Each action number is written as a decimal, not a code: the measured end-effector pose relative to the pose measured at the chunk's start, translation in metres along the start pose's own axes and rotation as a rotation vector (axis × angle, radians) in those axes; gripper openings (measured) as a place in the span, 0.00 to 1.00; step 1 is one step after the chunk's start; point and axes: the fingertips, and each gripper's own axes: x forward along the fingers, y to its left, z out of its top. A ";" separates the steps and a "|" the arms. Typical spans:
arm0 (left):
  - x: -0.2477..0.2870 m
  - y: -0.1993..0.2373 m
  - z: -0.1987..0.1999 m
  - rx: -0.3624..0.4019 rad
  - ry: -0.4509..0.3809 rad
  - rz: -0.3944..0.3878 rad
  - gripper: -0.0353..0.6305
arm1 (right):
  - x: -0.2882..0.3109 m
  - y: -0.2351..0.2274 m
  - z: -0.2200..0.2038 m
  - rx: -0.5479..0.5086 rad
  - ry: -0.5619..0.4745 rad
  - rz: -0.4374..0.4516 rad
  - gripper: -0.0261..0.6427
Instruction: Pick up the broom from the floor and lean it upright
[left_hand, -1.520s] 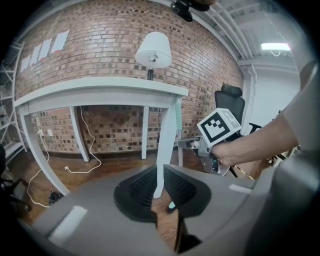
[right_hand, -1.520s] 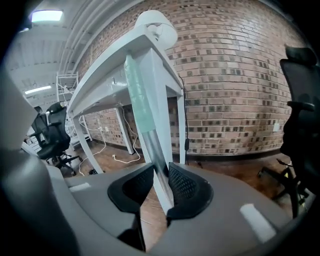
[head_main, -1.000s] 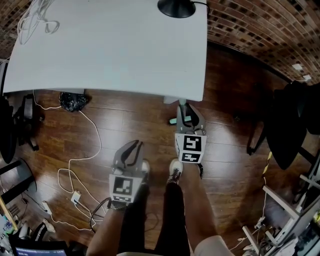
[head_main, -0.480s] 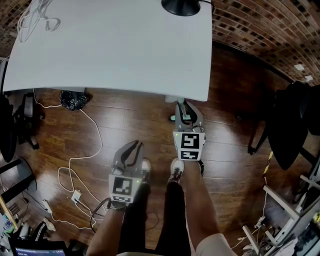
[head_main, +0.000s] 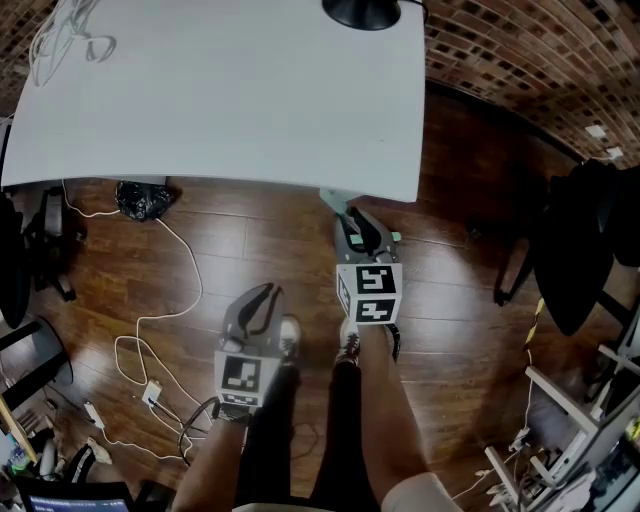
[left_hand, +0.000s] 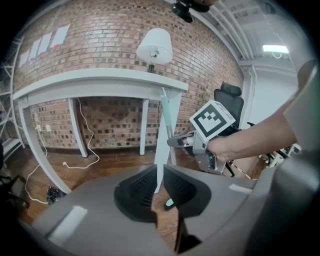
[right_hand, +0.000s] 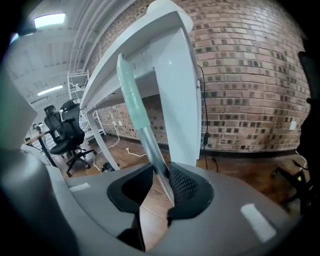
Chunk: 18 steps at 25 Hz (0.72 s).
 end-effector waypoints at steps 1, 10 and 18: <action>0.000 0.001 0.000 -0.001 -0.001 0.000 0.11 | 0.000 0.006 -0.002 0.024 0.007 0.006 0.21; -0.005 0.009 -0.002 -0.005 -0.004 0.000 0.11 | -0.012 -0.001 -0.023 0.252 0.036 -0.052 0.23; -0.003 0.000 -0.004 -0.003 -0.007 -0.019 0.11 | -0.015 -0.030 -0.018 0.189 0.001 -0.093 0.22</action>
